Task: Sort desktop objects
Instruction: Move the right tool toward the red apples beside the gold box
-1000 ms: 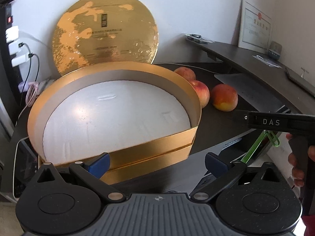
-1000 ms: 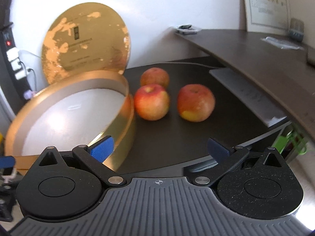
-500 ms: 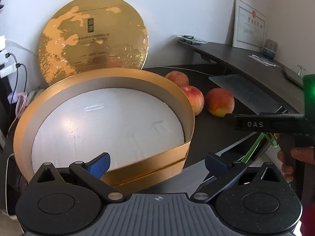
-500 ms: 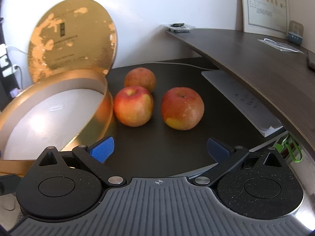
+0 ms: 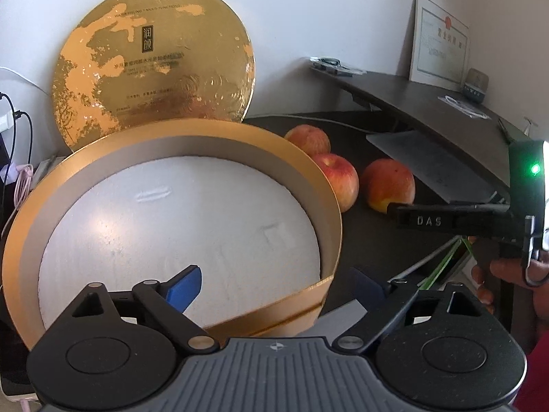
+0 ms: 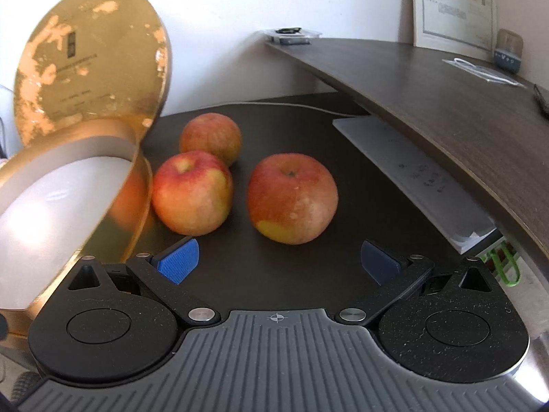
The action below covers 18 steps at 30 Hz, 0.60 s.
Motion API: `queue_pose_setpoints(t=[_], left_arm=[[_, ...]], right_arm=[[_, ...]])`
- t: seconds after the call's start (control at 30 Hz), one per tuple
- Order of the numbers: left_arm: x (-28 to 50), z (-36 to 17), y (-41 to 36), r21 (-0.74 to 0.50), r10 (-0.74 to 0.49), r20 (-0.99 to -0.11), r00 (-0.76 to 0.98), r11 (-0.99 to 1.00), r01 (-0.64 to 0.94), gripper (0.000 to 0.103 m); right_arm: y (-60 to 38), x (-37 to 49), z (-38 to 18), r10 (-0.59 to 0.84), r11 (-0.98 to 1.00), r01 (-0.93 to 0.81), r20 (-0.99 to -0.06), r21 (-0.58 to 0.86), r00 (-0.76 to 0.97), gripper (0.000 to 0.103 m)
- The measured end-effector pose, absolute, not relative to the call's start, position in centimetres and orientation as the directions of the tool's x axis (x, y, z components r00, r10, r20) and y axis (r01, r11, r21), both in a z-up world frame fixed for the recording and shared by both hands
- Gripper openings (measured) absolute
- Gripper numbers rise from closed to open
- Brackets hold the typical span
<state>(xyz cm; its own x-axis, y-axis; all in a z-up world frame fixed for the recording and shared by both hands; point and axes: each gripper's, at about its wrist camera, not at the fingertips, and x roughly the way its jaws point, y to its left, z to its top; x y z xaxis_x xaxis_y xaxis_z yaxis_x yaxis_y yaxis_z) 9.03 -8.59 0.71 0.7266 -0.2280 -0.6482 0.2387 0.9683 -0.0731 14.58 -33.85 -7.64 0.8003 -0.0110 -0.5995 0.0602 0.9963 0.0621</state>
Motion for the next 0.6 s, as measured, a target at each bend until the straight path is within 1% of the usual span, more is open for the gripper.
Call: queue_pose_setpoints(t=[0.13,0.4,0.5,0.6], left_arm=[[9.7,0.6,-8.8,-0.054,-0.197,-0.656,0.728,0.975,0.215,0.093],[10.3,0.2,-9.4,-0.032,-0.181,-0.667,0.723,0.976,0.214,0.093],[10.5,0.2,-9.7,0.000,-0.150,-0.669,0.728,0.980,0.201,0.096],[10.8,0.2,-9.6,0.002,-0.142,-0.669,0.730,0.981,0.192,0.096]], right_arm=[[-34.2,15.4,-8.1,-0.034,0.996,0.077,-0.599,0.047,0.800,0.103],[-34.7,17.1,-8.8,-0.007,0.996,0.053,-0.575,0.065,0.818,0.103],[-34.8,17.8,-9.1,-0.011,0.997,0.051,-0.565,0.056,0.825,0.103],[-35.1,18.6,-9.5,-0.018,0.997,0.056,-0.560,0.052,0.828,0.103]])
